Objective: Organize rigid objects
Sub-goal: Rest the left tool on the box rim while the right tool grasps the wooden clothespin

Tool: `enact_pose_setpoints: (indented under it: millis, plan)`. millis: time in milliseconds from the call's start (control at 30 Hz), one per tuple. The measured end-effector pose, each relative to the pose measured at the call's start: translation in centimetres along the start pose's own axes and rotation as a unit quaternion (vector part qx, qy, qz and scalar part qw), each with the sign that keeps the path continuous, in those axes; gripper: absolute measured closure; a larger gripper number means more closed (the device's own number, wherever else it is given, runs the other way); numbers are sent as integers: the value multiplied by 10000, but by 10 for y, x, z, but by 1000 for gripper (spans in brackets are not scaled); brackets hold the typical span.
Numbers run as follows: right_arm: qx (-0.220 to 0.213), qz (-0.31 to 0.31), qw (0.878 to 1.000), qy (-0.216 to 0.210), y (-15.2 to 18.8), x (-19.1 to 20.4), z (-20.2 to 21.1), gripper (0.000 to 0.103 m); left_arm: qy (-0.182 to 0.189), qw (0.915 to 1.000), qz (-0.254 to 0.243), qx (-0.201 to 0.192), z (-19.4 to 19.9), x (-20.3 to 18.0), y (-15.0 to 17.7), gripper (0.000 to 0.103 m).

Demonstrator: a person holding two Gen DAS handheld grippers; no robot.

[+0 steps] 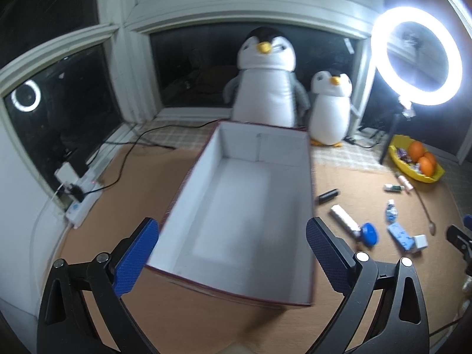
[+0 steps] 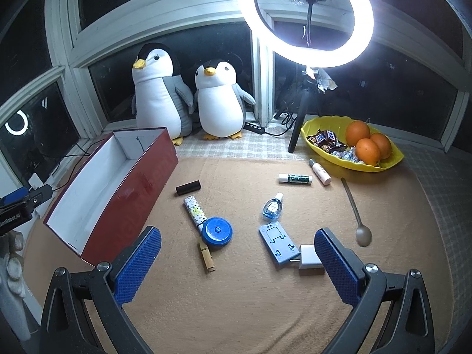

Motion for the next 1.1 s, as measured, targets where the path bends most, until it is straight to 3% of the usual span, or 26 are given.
enact_pose_setpoints:
  millis: [400,500,667,1000,1100]
  plan:
    - [205,179,9994,-195,8,18,-23,0,-638,9971,370,203,-31,72,7,8]
    - [272,195,9992,-229,11,21,-28,0,-789,9955,441,294,-40,86,9,21]
    - [422,194,9984,-314,20,25,-39,0,-973,9927,567,437,-59,103,13,24]
    - [883,114,9947,-516,46,32,-72,2,-1065,9903,531,716,-86,112,27,25]
    - [1001,164,9932,-567,52,37,-82,10,-1040,9902,487,789,-91,111,30,37]
Point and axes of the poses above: each gripper's, at about its wrist camera, not at the fingertips, and z roughly against the way its jaws point, x to its left, y to its underside, the point moved 10 cm from there along -z, roughly the way its jaws point, and after that the axes turned 12 degrees about z, right-handed, at the moved point
